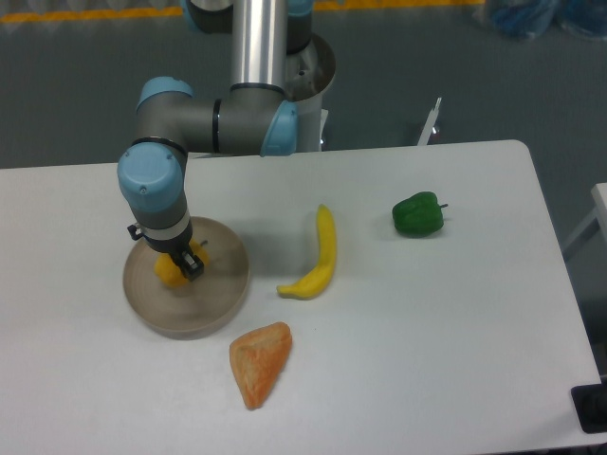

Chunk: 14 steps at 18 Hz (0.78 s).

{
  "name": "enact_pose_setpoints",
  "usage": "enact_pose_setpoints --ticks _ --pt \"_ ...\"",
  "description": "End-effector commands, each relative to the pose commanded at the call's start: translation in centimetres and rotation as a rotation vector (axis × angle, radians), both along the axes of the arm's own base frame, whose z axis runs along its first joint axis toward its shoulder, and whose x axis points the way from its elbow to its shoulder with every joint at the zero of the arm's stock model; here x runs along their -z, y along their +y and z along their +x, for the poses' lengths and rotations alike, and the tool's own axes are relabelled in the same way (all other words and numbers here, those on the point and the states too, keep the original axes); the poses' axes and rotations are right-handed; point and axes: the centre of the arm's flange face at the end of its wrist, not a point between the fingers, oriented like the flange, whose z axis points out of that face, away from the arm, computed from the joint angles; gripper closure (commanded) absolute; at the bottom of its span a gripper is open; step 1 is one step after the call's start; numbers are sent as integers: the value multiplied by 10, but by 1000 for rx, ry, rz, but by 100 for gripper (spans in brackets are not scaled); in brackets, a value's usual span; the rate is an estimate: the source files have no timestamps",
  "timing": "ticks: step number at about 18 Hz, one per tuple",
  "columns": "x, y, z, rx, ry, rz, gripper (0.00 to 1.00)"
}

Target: Place the yellow pepper on the plate

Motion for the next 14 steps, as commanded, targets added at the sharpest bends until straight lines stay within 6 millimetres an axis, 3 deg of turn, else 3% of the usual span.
enact_pose_setpoints --ticks 3,5,7,9,11,13,14 --pt "-17 7 -3 -3 8 33 0" --pt "-42 16 -25 -31 39 82 0" --pt "-57 21 -70 -70 116 101 0" --pt "-69 17 -140 -48 173 97 0" --pt "-72 8 -194 -62 179 94 0" --pt "-69 3 -229 -60 183 85 0" --pt "-67 -3 -257 -56 187 78 0"
